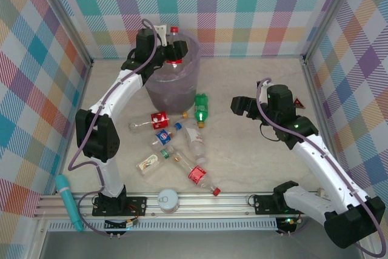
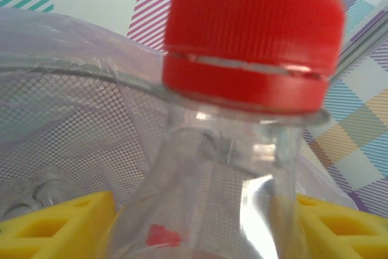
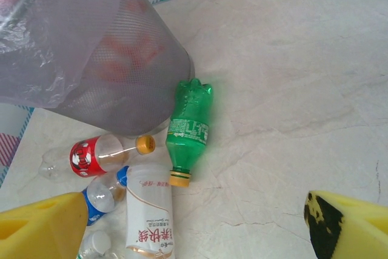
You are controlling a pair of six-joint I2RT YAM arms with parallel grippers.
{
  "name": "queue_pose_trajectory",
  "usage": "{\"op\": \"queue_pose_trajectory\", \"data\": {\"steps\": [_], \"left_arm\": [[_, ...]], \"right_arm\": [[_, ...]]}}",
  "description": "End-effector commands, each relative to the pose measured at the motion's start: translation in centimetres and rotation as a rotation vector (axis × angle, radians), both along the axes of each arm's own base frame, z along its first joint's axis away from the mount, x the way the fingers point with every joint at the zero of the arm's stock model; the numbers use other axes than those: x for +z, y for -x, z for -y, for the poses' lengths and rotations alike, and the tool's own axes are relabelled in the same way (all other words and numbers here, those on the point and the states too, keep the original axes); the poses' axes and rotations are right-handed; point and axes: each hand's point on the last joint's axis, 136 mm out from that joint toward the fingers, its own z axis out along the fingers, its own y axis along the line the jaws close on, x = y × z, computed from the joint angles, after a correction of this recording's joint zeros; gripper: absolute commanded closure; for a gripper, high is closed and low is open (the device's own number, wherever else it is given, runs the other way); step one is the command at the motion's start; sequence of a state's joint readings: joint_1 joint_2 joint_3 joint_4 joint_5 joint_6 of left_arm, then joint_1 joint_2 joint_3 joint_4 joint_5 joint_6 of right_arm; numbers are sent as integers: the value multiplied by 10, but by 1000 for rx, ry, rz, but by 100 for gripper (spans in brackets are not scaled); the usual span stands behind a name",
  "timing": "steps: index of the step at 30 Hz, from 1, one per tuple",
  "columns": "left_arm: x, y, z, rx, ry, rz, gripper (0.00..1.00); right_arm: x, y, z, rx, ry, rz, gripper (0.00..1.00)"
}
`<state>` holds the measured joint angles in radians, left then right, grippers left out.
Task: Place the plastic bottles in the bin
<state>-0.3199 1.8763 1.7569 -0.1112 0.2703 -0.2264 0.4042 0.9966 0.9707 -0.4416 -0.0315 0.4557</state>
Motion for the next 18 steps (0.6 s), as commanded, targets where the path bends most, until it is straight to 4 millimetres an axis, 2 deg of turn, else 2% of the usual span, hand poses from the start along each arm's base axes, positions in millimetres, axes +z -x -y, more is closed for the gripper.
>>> {"op": "queue_pose_trajectory", "data": {"steps": [1,4,9,12,18], "left_arm": [[44,18,2,-25,-4,74,19],[58,20,0,-20,-9,107,9],[69,21,-3,-9,-13,129,8],[72,20,-5,3,-20,134,12],[64,21,-10,29,-28,93,24]], "right_arm": [[28,-1,0,5,-29,78,8],[29,1,2,-1,-26,79,8],[28,3,2,5,-30,69,8],[29,6,4,1,-30,73,8],[36,11,5,8,-26,78,8]]}}
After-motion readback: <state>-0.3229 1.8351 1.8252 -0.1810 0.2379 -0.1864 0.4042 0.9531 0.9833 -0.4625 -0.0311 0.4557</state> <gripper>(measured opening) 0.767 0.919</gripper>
